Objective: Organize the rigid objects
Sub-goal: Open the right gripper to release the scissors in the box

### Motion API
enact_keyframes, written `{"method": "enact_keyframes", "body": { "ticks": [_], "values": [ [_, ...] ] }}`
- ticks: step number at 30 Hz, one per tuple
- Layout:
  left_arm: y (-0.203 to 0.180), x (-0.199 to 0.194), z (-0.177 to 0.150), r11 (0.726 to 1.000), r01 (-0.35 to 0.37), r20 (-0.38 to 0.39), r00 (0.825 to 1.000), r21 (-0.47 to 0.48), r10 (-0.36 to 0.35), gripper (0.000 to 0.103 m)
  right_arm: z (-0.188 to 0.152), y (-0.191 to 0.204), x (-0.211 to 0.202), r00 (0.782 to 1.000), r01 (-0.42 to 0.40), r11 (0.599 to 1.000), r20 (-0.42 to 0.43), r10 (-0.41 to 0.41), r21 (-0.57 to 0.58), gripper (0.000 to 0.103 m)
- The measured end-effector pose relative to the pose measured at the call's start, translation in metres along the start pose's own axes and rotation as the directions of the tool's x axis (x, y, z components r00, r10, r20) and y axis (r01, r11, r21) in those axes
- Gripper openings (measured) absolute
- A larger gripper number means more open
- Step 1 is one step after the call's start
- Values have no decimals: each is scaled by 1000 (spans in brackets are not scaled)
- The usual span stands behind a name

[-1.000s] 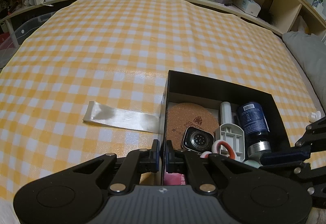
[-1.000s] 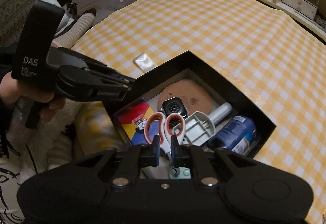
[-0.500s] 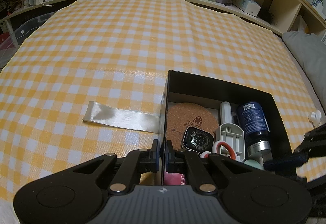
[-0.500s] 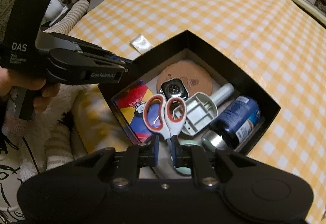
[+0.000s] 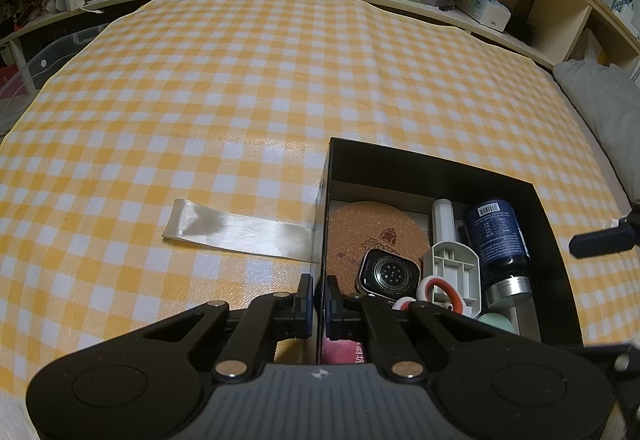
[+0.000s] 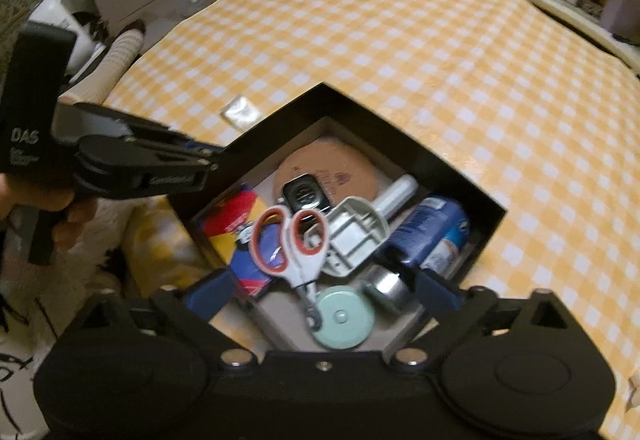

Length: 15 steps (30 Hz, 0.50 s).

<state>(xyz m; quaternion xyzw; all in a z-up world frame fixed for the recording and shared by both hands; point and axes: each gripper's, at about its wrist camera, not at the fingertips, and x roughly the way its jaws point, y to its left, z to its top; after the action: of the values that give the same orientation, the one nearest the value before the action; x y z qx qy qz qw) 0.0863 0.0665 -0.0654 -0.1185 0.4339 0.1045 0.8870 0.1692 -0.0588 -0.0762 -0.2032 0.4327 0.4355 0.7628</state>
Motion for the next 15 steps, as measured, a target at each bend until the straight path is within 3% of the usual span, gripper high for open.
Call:
{"method": "enact_keyframes", "body": {
  "ticks": [6, 9, 15],
  "values": [
    [0, 0, 0, 1000, 0, 0, 1000, 1, 0, 5, 3, -18, -13, 996, 30, 997, 80, -35, 66, 103],
    [0, 0, 0, 1000, 0, 0, 1000, 1, 0, 5, 3, -38, -24, 987, 72, 987, 131, -92, 146, 103],
    [0, 0, 0, 1000, 0, 0, 1000, 1, 0, 5, -7, -97, -41, 953, 203, 914, 143, -267, 350, 103]
  ]
}}
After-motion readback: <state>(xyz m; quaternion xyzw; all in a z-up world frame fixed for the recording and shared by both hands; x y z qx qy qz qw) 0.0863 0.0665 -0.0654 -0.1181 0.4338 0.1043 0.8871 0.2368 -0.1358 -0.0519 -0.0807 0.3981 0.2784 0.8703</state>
